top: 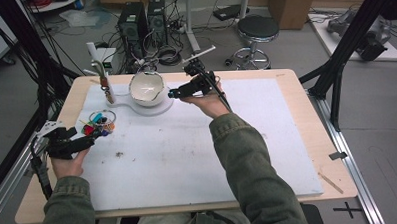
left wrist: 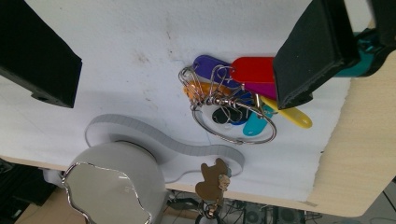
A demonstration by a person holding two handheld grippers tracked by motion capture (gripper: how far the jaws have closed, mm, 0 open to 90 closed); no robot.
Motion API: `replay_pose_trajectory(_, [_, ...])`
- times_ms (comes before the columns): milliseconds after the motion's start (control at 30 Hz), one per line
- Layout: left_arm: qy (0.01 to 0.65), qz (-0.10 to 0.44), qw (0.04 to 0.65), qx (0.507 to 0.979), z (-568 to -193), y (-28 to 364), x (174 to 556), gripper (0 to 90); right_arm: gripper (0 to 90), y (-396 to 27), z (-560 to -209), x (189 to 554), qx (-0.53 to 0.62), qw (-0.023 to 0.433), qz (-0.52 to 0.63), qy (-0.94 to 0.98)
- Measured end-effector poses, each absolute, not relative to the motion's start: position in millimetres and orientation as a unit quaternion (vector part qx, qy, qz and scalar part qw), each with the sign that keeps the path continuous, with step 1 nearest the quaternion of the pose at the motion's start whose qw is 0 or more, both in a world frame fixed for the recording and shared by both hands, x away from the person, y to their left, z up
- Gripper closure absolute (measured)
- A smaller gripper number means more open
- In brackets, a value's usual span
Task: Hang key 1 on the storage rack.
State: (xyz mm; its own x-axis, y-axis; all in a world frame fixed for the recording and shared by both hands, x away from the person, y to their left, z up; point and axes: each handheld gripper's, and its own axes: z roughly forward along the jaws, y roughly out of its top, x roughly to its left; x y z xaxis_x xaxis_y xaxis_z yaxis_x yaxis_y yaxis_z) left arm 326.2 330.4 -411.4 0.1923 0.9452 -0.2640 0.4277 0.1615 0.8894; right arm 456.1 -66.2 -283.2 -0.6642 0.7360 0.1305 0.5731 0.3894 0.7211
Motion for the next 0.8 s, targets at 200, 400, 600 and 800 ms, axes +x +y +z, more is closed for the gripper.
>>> replay_pose_trajectory(200, [0.579,0.261,0.494,0.593,-411.4,330.0,326.3,1.7,0.6,-75.7,-286.2,454.1,0.402,0.107,0.388,0.822])
replay_pose_trajectory(400, [0.579,0.262,0.492,0.595,-411.3,330.1,325.8,1.8,0.6,-89.8,-291.8,452.1,0.414,0.108,0.384,0.818])
replay_pose_trajectory(600, [0.579,0.262,0.491,0.596,-411.2,330.1,325.5,1.7,0.6,-98.5,-293.1,449.0,0.420,0.114,0.384,0.814])
replay_pose_trajectory(800, [0.578,0.262,0.491,0.597,-411.1,329.8,325.3,1.7,0.6,-112.8,-304.0,445.4,0.434,0.114,0.371,0.813])
